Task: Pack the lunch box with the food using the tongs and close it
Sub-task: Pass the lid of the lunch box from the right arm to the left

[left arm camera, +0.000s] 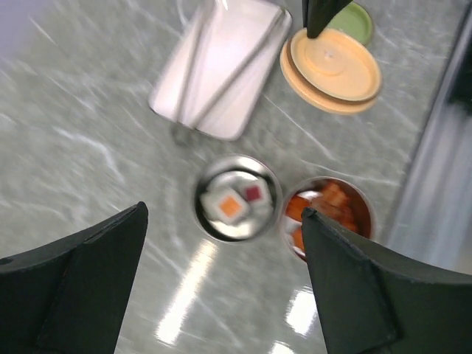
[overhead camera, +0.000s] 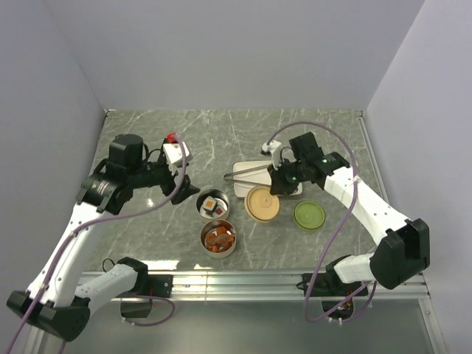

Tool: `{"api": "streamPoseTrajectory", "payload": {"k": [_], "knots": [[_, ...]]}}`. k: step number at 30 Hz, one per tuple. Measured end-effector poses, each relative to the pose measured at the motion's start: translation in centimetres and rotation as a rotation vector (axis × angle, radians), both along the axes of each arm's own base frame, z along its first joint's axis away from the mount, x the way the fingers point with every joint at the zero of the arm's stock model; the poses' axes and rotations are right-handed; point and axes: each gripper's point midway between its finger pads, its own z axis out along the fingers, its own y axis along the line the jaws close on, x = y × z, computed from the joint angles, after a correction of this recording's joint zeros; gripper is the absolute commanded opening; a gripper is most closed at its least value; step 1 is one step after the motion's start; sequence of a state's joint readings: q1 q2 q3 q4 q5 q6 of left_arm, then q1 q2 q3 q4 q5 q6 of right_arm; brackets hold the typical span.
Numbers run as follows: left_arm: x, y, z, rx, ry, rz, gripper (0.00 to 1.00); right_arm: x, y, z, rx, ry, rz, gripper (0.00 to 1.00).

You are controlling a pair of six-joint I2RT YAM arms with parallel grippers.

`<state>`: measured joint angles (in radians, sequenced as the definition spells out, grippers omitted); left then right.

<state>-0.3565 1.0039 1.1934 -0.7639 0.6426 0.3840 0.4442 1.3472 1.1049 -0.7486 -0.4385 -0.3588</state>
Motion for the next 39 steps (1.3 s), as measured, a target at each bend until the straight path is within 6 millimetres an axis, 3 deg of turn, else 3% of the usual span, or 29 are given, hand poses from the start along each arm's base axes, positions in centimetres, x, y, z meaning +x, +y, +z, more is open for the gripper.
{"api": "streamPoseTrajectory", "payload": {"k": [5,8,14,24,35,39], "knots": [[-0.2,0.0,3.2,0.020,-0.354,-0.097,0.89,-0.6,3.9,5.9,0.230,0.021,0.100,0.00],[-1.2,-1.4,4.1,0.048,-0.588,-0.196,0.86,-1.6,5.8,8.5,0.355,0.060,0.175,0.00],[-3.0,-5.2,5.1,0.105,-0.950,-0.381,0.84,-3.2,8.1,11.5,0.532,0.216,0.287,0.00],[-3.7,-9.0,5.5,0.159,-1.184,-0.522,0.62,-3.9,8.9,12.6,0.683,0.454,0.307,0.00],[-5.0,-10.3,6.0,0.174,-1.289,-0.586,0.45,-4.3,9.1,13.2,0.725,0.512,0.315,0.00],[-5.0,-10.5,6.2,0.176,-1.300,-0.584,0.32,-4.3,9.1,13.0,0.725,0.519,0.311,0.00]]}}
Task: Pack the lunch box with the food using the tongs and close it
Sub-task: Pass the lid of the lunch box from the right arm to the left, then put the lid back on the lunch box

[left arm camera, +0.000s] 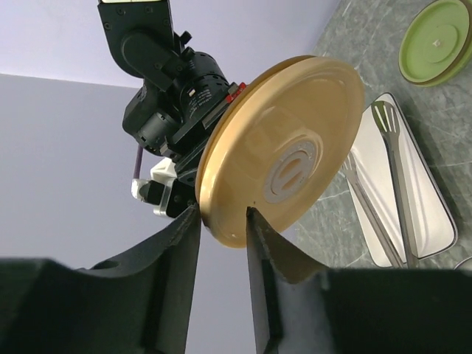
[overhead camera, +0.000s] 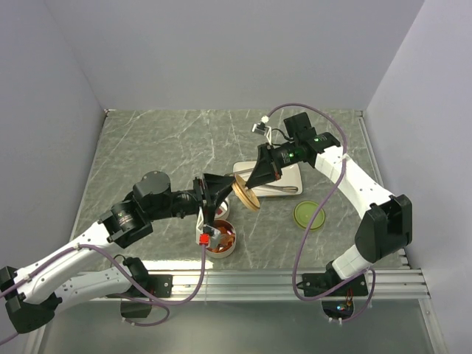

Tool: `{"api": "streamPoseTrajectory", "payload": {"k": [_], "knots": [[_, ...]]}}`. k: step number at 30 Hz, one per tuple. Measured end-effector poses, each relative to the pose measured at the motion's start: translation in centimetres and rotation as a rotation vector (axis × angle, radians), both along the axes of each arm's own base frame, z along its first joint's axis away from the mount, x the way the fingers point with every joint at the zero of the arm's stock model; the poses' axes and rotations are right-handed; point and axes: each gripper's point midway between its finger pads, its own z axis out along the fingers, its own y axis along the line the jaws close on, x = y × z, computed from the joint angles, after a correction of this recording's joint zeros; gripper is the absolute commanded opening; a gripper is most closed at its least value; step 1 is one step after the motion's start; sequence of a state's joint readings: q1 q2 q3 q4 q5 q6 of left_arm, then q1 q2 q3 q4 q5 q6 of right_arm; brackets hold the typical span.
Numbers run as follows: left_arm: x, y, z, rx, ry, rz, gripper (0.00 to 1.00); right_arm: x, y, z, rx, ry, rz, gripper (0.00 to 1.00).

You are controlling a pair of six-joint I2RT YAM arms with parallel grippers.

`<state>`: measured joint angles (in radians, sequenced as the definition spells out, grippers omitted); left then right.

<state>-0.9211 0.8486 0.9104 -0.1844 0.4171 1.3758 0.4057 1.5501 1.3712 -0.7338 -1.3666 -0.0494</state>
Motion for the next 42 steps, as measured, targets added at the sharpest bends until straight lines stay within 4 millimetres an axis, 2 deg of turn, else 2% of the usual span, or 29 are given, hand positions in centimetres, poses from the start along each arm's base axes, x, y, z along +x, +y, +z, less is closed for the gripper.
{"api": "streamPoseTrajectory", "payload": {"k": [6,8,9,11,12,15,19,22,24,25,27,30,32,35,38,42], "knots": [[0.0,-0.2,0.2,0.003,-0.020,0.004,0.17,0.0,0.0,-0.3,-0.009,0.001,-0.004,0.00],[-0.1,-0.3,0.1,0.010,-0.018,0.003,0.08,0.0,0.1,-0.4,-0.011,-0.004,-0.004,0.00],[-0.1,-0.3,0.0,0.014,-0.011,0.004,0.03,0.1,0.1,-0.4,-0.011,-0.008,-0.005,0.02],[-0.2,-0.4,-0.1,0.024,0.016,0.007,0.00,0.2,0.0,-0.5,-0.012,-0.014,-0.007,0.07],[-0.2,-0.5,-0.1,0.028,0.026,0.009,0.00,0.2,0.1,-0.5,-0.012,-0.016,-0.008,0.18],[-0.4,-0.8,-0.1,0.041,0.074,0.009,0.00,0.3,0.1,-0.6,-0.021,-0.005,-0.013,0.39],[-0.4,-1.1,-1.0,0.068,0.163,0.020,0.00,0.6,0.0,-1.0,-0.047,0.005,-0.029,0.63],[-0.1,-0.8,-1.7,0.082,0.239,0.064,0.00,1.3,-0.2,-1.0,-0.069,-0.002,-0.057,0.67],[0.3,-0.7,-2.0,0.087,0.301,0.101,0.00,2.4,-0.7,-1.0,-0.091,-0.018,-0.103,0.73],[0.5,-0.7,-2.2,0.090,0.330,0.120,0.00,3.2,-1.2,-1.1,-0.106,-0.024,-0.139,0.84],[1.0,-0.8,-2.7,0.096,0.412,0.170,0.00,5.2,-2.5,-1.5,-0.141,-0.036,-0.222,0.86],[1.9,-0.9,-3.9,0.108,0.545,0.253,0.00,8.6,-5.5,-2.2,-0.196,-0.029,-0.379,0.88],[2.6,-0.9,-5.1,0.121,0.651,0.315,0.00,10.6,-7.8,-2.6,-0.231,-0.025,-0.483,0.88],[4.9,-0.1,-6.8,0.123,0.846,0.442,0.00,12.7,-11.2,-3.0,-0.278,-0.027,-0.617,0.88],[8.9,1.9,-7.9,0.068,1.048,0.607,0.00,13.0,-12.8,-3.0,-0.311,-0.042,-0.670,0.89],[13.3,5.1,-9.3,-0.038,1.317,0.798,0.00,12.2,-13.5,-3.2,-0.364,-0.075,-0.680,0.89]]}}
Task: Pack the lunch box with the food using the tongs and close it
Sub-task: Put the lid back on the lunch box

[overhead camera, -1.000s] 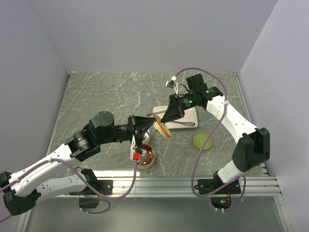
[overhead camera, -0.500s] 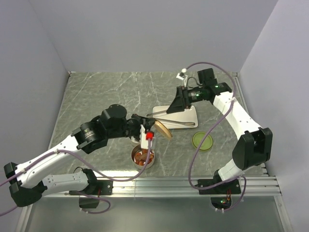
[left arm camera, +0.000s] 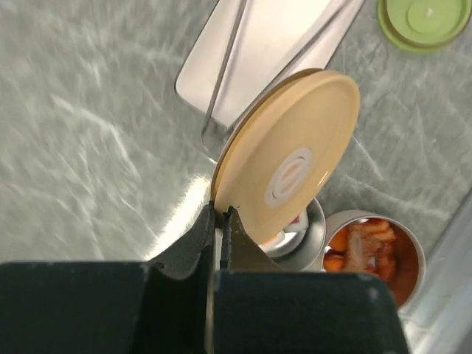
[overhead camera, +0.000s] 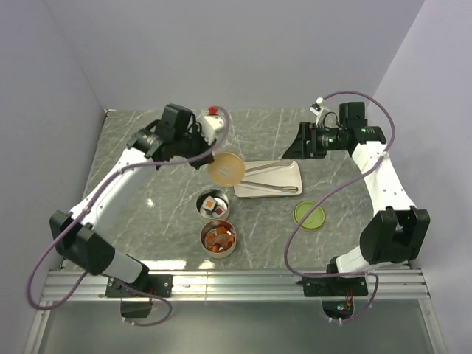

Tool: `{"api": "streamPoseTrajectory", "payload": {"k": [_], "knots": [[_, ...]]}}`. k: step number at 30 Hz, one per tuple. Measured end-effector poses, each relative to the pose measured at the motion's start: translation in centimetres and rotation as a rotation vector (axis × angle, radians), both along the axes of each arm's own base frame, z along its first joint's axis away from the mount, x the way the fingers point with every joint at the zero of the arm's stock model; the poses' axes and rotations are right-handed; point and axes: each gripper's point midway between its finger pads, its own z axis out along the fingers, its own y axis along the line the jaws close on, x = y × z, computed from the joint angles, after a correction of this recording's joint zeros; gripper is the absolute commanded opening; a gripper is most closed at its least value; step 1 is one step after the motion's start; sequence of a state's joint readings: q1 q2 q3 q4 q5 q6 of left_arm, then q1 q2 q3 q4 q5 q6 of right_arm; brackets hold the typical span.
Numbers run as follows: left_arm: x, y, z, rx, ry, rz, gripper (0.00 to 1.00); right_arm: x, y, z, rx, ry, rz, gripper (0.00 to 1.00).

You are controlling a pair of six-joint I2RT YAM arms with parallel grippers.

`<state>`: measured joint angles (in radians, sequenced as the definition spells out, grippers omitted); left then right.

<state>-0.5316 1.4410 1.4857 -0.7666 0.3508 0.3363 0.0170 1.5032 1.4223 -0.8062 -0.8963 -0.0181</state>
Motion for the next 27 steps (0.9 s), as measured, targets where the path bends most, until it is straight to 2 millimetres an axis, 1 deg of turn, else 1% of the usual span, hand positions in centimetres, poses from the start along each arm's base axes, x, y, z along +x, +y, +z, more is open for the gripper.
{"api": "streamPoseTrajectory", "payload": {"k": [2,6,9,11,12,14,17,21,27], "knots": [[1.0,1.2,-0.9,-0.037,0.118,0.084,0.00,-0.4,-0.4,0.0,-0.032,-0.010,-0.005,0.89],[1.2,3.8,-4.1,-0.114,0.394,0.235,0.00,-0.8,-1.0,0.2,-0.073,-0.036,-0.020,0.90],[0.7,6.3,-7.2,-0.146,0.569,0.365,0.00,-1.1,-1.2,0.8,-0.087,-0.062,-0.029,0.90],[0.0,7.6,-9.0,-0.154,0.655,0.436,0.00,-1.3,-1.2,1.1,-0.091,-0.075,-0.033,0.90],[-0.5,7.9,-9.7,-0.156,0.690,0.459,0.00,-1.4,-1.3,1.2,-0.092,-0.079,-0.034,0.90],[-1.6,8.0,-11.0,-0.159,0.757,0.485,0.00,-1.4,-1.3,1.3,-0.093,-0.082,-0.035,0.90],[-2.9,7.6,-11.9,-0.170,0.832,0.493,0.00,-1.4,-1.3,1.1,-0.095,-0.078,-0.036,0.90],[-2.8,7.1,-12.2,-0.182,0.863,0.500,0.00,-1.6,-1.4,0.5,-0.101,-0.064,-0.037,0.90],[-2.6,7.0,-14.1,-0.165,0.932,0.533,0.00,-1.7,-1.4,0.3,-0.102,-0.057,-0.036,0.90]]}}
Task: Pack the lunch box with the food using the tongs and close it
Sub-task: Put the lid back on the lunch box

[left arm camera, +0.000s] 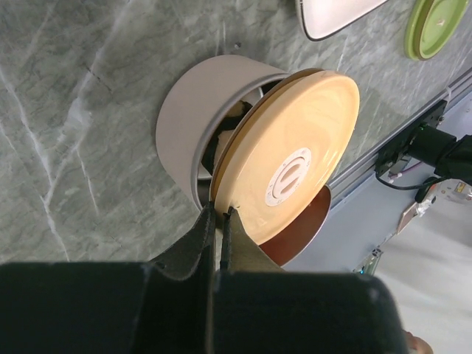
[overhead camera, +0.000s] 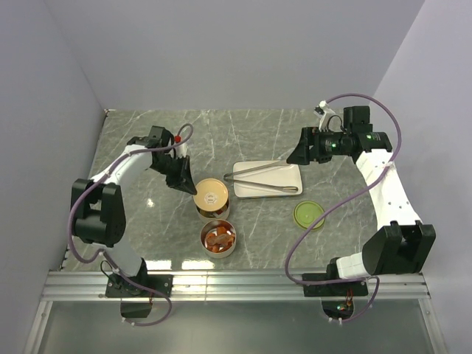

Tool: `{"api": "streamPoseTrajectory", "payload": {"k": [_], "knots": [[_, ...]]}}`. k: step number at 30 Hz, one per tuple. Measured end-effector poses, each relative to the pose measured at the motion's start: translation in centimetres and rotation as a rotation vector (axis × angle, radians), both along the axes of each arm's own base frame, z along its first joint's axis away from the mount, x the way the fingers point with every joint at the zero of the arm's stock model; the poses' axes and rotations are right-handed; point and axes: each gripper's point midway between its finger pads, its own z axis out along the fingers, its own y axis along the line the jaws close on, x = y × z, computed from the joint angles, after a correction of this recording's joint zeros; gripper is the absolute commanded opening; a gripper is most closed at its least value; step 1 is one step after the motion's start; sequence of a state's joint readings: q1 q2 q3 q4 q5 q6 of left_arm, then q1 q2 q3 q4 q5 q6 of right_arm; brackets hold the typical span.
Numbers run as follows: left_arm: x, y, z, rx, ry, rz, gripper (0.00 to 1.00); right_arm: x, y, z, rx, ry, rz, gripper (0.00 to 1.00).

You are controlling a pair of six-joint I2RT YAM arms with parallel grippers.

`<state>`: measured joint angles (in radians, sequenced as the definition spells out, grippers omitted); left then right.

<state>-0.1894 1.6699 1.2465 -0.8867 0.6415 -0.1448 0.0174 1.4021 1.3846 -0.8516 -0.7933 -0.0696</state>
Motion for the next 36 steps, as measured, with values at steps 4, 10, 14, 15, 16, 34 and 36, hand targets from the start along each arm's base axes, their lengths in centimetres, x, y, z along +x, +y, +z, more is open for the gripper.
{"api": "streamPoseTrajectory", "payload": {"k": [4,10,14,15,16,34,36], "knots": [[0.1,0.0,-0.8,0.005,0.025,0.001,0.00,0.0,0.0,0.0,-0.001,-0.001,0.001,0.90],[0.2,-0.1,-1.2,0.007,0.040,0.000,0.00,0.0,0.0,-0.2,-0.003,0.002,0.000,0.90],[0.1,-0.3,-1.6,0.009,0.050,-0.007,0.00,0.0,-0.2,-0.3,-0.013,0.003,-0.007,0.90],[0.1,-0.3,-1.6,0.010,0.052,-0.010,0.00,0.1,-0.2,-0.4,-0.016,0.004,-0.009,0.90],[0.0,-0.4,-1.8,0.010,0.056,-0.012,0.00,0.0,-0.3,-0.5,-0.018,0.005,-0.009,0.90],[-1.0,-0.4,-2.7,0.007,0.117,-0.058,0.00,-0.3,-0.3,-1.4,-0.020,0.030,-0.009,0.90],[-1.1,-0.3,-2.7,0.011,0.118,-0.060,0.00,-0.3,-0.3,-1.4,-0.018,0.030,-0.008,0.90]]}}
